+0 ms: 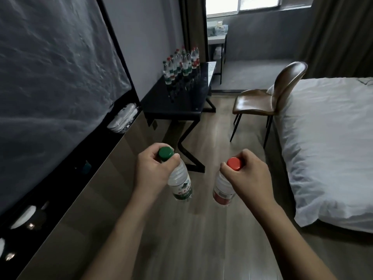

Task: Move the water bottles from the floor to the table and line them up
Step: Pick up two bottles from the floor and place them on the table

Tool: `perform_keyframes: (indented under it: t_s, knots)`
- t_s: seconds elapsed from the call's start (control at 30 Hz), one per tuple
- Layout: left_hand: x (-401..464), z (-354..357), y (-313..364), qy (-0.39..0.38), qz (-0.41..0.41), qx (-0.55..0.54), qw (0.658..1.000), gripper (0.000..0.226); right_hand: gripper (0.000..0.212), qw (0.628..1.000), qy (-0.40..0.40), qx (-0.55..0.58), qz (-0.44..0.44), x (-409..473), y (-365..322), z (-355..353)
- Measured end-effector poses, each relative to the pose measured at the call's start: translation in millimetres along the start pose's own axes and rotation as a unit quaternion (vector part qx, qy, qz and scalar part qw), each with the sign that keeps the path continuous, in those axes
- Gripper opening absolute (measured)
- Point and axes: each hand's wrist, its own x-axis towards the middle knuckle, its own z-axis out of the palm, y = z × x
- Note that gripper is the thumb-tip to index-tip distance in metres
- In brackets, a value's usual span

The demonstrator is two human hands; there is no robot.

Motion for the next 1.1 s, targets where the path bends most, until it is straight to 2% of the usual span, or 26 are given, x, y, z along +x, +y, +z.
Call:
perform_keyframes:
  t_s: [0.17, 0.4, 0.53, 0.8, 1.1]
  knots:
    - [63, 55, -5, -0.028, 0.011, 0.005, 1.000, 0.007, 0.030, 1.000, 0.019, 0.004, 0.016, 73, 29, 2]
    - [165, 138, -45, -0.045, -0.003, -0.004, 0.999, 0.008, 0.031, 0.999, 0.022, -0.022, 0.034, 193, 69, 39]
    - [241, 179, -64, -0.046, -0.014, -0.001, 0.999, 0.009, 0.030, 0.999, 0.001, -0.027, 0.023, 278, 76, 60]
    - [384, 216, -69, -0.036, 0.039, 0.027, 0.998, 0.011, 0.027, 1.000, -0.002, -0.023, -0.013, 423, 64, 92]
    - [470, 265, -115, -0.026, -0.017, 0.032, 0.999, 0.009, 0.026, 0.999, -0.043, -0.032, 0.011, 542, 95, 150]
